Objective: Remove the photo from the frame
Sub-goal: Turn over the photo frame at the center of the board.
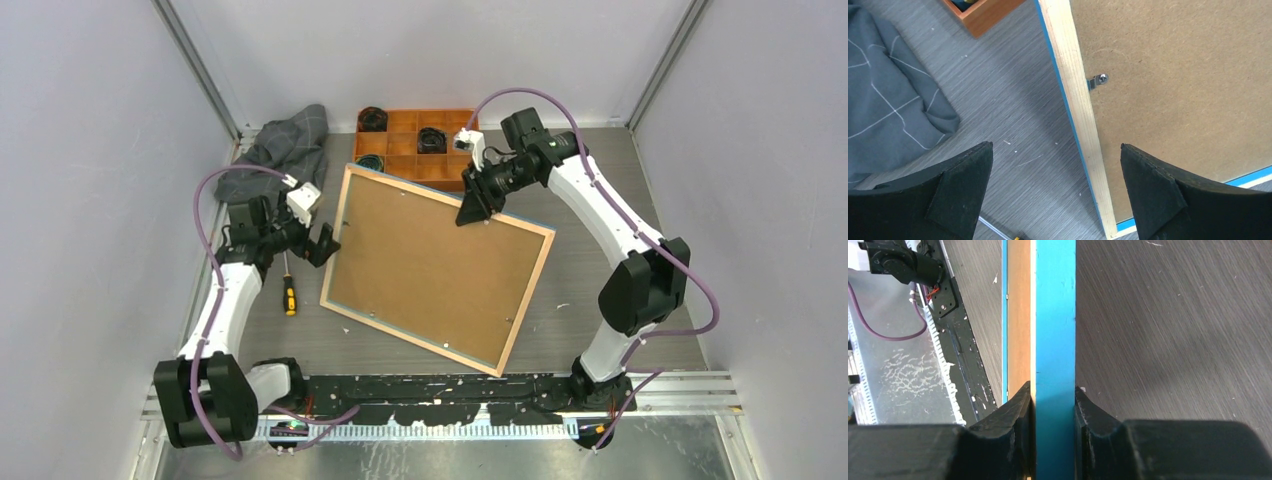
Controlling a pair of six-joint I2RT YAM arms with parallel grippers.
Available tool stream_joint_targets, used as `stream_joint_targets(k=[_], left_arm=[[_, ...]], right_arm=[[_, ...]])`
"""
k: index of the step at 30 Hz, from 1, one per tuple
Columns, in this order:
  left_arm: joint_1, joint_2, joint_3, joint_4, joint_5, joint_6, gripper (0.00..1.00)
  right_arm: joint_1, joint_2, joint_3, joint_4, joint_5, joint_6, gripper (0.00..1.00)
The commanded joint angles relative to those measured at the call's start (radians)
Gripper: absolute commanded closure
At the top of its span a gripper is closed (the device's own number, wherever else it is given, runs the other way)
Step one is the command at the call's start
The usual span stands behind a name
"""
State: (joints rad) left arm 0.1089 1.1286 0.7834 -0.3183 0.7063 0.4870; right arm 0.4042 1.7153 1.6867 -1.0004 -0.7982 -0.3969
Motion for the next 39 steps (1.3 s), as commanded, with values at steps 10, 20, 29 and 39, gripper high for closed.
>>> stream_joint_targets(k=[10,20,29,39], left_arm=[[0.006,-0.269,0.0,-0.132,-0.055,-0.033,0.0],[0.006,-0.485,-0.087,-0.246,-0.072,0.018,0.0],[0.006,-0.512,-0.102,-0.255,-0.064,0.004,0.0],[0.007,-0.513,-0.112,-0.245,-0.061,-0.001,0.0]], right_arm=[[-0.043,0.165,0.013,0.052,-0.031,-0.131,0.99],[-0.059,0.35,0.127,0.005,-0.04,-0.186,0.99],[-0.092,0.535,0.303,-0.107,-0.056,-0.227,0.87],[-0.108,0.572,0.303,-0.067,0.02,-0.216,0.62]])
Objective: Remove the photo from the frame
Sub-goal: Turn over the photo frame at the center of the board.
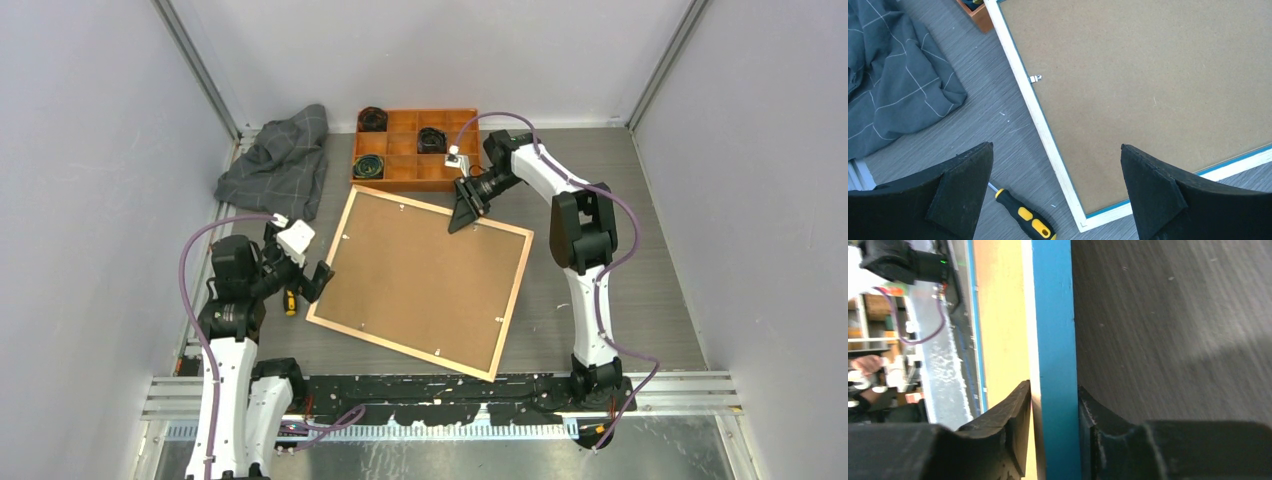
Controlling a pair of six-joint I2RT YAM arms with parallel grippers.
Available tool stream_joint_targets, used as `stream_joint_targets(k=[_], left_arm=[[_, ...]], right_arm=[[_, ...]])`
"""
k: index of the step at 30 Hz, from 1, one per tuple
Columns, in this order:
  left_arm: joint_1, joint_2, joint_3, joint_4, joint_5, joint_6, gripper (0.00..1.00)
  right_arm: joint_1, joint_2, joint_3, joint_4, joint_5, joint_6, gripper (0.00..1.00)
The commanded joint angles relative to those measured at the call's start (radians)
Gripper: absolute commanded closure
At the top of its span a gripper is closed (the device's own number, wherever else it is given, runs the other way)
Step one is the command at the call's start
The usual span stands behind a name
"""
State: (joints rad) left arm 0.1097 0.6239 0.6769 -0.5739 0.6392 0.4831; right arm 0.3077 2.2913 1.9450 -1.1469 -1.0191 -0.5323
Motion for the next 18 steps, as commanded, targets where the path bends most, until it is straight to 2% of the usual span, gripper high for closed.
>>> stream_joint_targets(k=[1,12,18], left_arm=[[0.006,-0.009,-0.006,0.01,0.006,0.003,0.0],[0.005,-0.019,-0.017,0.012,0.008,0.005,0.0],[0.005,-0.026,-0.02,0.009,0.013,0.009,0.0]], right_arm=[[-0.012,0.003,0.047,0.084,0.249,-0.081,0.58],[-0.034,0.053,0.092,0.076,0.296,-0.085,0.28],[-0.033,0.004,0.089,0.08,0.345,-0.063,0.2]])
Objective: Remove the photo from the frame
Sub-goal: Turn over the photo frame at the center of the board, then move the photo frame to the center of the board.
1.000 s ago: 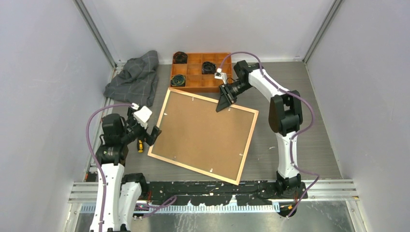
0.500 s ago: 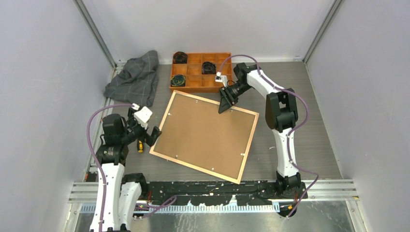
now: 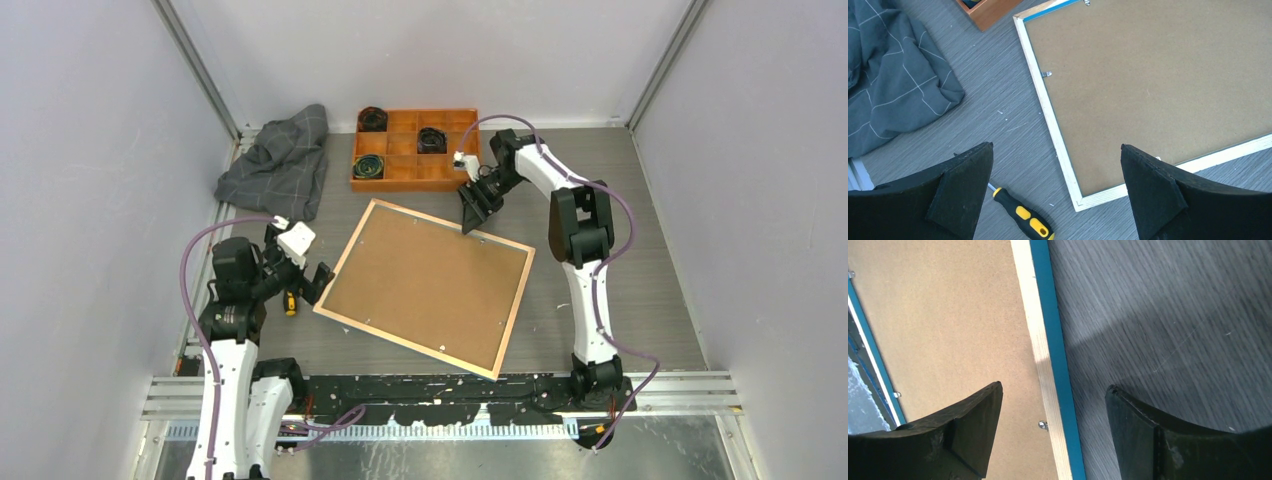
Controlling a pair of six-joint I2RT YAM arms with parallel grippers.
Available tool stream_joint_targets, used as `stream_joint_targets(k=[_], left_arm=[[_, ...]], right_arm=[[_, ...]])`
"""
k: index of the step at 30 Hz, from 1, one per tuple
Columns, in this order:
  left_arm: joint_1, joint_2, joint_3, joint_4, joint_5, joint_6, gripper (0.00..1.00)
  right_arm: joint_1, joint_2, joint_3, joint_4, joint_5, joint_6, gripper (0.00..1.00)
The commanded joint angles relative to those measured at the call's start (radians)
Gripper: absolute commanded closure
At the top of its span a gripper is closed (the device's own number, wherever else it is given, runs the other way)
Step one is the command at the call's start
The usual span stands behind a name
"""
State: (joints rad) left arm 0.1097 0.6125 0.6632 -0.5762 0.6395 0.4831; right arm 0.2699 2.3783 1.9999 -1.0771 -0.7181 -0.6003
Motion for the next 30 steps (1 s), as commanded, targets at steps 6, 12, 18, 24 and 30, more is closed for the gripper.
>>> stream_joint_targets(k=[6,12,18,24,30], left_arm=[[0.006,-0.025,-0.011,0.009,0.006,0.014,0.0],[0.006,-0.03,-0.014,0.02,-0.027,0.005,0.0],[0.007,-0.038,0.0,-0.006,-0.046,0.011,0.0],[0.007,-0.082,0.03,-0.066,-0.092,0.041,0.0],[0.007,-0.148,0.038,-0.137,-0.116,0.045,0.0]], right_arm=[[0.022,-0.303,-0.159,0.12,0.21,0.044,0.12],[0.205,-0.687,-0.674,0.418,0.603,0.02,0.0],[0.582,-1.01,-1.02,0.527,0.792,0.053,0.0],[0.912,-1.05,-1.118,0.505,0.902,0.131,0.0],[0.988,-1.001,-1.102,0.465,0.798,0.177,0.0]])
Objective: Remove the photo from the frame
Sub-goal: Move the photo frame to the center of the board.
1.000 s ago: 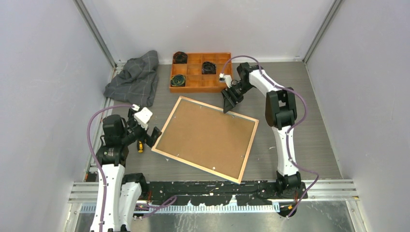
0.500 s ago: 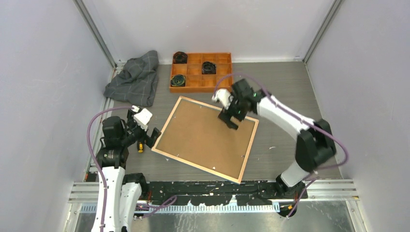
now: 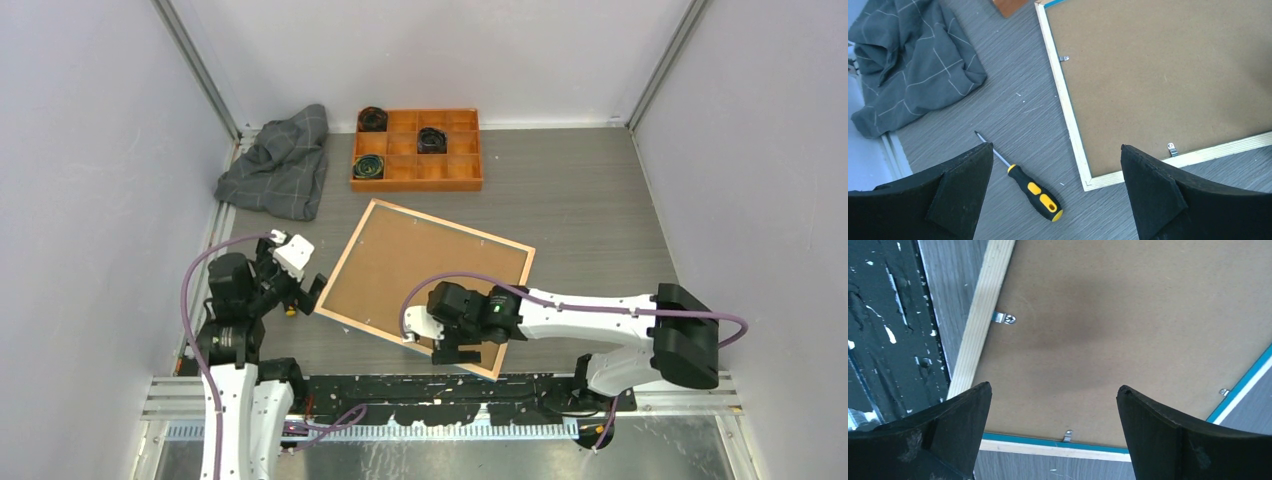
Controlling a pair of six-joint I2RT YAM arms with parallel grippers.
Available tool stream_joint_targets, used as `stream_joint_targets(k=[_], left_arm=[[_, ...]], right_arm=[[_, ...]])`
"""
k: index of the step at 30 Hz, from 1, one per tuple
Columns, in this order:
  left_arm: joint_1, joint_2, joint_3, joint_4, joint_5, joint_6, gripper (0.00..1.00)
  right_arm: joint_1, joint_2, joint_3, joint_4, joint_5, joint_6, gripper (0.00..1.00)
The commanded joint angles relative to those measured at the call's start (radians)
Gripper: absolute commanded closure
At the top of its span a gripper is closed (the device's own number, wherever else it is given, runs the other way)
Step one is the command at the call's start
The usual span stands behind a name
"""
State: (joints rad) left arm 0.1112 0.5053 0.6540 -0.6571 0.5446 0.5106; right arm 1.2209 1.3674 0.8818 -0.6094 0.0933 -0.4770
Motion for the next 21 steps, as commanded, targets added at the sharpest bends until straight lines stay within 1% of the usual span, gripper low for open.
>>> stream_joint_targets(k=[1,5,9,15,18,21], left_arm=[[0.006,-0.048,0.045,-0.068,-0.024,0.018,0.0],[0.006,-0.079,0.02,-0.085,-0.041,0.008,0.0],[0.007,-0.09,0.008,-0.088,-0.05,0.001,0.0],[0.013,-0.086,0.004,-0.087,-0.044,-0.004,0.0],[0.015,-0.085,0.004,-0.086,-0.042,-0.005,0.0],[0.015,-0.088,0.003,-0.085,-0.041,-0.006,0.0]], right_arm=[[0.046,0.013,0.027,-0.011,-0.037,0.063,0.0],[0.065,0.013,0.052,-0.023,-0.115,0.089,0.0],[0.106,0.023,0.02,0.014,-0.099,0.093,0.0],[0.193,0.117,-0.021,0.139,0.168,0.068,0.0],[0.22,0.157,-0.032,0.181,0.257,0.048,0.0],[0.223,0.142,-0.052,0.218,0.301,0.04,0.0]])
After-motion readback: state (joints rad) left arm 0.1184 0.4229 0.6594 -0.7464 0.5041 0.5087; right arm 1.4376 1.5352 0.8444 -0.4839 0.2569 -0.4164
